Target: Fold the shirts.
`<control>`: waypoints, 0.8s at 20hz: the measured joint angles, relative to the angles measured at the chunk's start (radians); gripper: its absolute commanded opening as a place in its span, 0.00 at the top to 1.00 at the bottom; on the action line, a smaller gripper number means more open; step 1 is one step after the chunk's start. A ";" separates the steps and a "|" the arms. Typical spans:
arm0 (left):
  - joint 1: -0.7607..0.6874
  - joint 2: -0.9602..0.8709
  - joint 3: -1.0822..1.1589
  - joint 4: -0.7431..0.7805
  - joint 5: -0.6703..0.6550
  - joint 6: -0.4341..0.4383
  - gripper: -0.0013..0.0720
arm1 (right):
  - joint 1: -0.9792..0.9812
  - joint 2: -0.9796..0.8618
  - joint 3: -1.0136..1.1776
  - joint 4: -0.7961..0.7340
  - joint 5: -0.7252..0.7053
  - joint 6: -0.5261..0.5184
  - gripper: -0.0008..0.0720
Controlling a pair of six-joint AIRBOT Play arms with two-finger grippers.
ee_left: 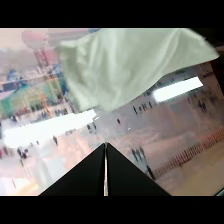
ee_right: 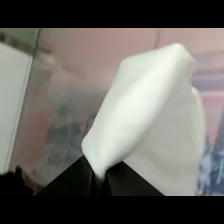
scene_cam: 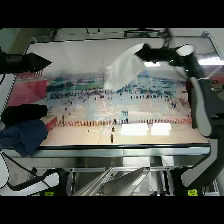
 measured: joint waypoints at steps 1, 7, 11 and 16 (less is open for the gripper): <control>0.000 0.000 0.000 0.000 -0.002 0.000 0.94 | -0.068 0.040 0.000 -0.003 -0.001 0.039 0.97; 0.000 0.000 -0.008 0.000 -0.031 -0.001 0.94 | -0.500 0.217 0.000 -0.071 0.135 0.244 0.97; 0.000 0.000 -0.079 -0.001 -0.038 -0.004 0.94 | -0.705 0.315 -0.073 -0.392 0.383 0.351 0.97; 0.000 0.000 -0.190 -0.031 -0.039 -0.003 0.95 | -0.842 0.473 -0.415 -0.692 0.510 0.408 0.97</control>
